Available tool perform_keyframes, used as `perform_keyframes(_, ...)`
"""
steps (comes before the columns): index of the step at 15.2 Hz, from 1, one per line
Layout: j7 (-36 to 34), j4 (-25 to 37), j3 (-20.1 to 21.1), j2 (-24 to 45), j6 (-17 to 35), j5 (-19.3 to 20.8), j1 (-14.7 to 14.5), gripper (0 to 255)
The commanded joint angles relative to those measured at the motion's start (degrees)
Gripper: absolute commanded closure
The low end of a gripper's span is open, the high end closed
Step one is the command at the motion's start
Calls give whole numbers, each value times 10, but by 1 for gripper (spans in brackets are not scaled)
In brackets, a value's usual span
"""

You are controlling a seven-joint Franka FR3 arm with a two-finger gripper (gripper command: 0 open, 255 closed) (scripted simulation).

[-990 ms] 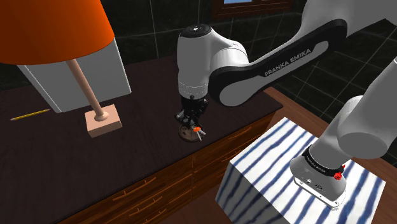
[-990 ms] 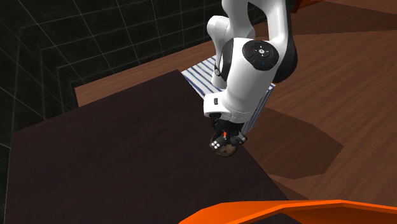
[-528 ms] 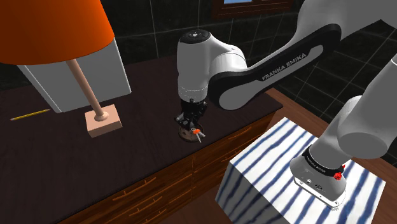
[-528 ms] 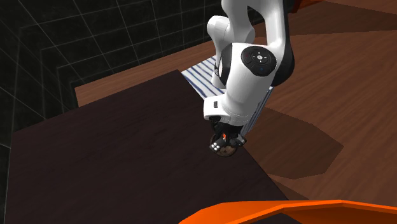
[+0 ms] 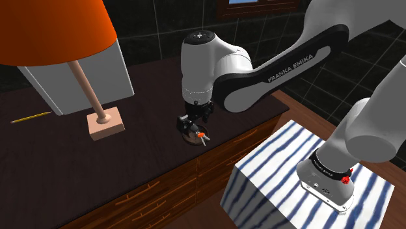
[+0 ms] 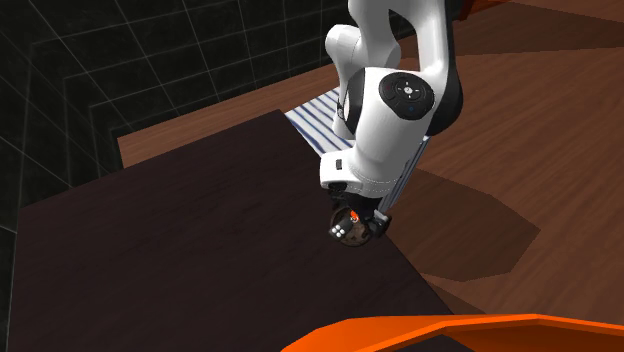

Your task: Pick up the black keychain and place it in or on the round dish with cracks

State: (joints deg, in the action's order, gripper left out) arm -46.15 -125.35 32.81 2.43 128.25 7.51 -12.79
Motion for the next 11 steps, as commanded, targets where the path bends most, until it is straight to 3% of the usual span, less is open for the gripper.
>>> perform_keyframes(1,7,8,1,-12,-18,-10,0,0)
perform_keyframes(4,22,36,2,-41,-68,-32,0,0)
perform_keyframes(11,22,36,1,-41,-68,-32,0,0)
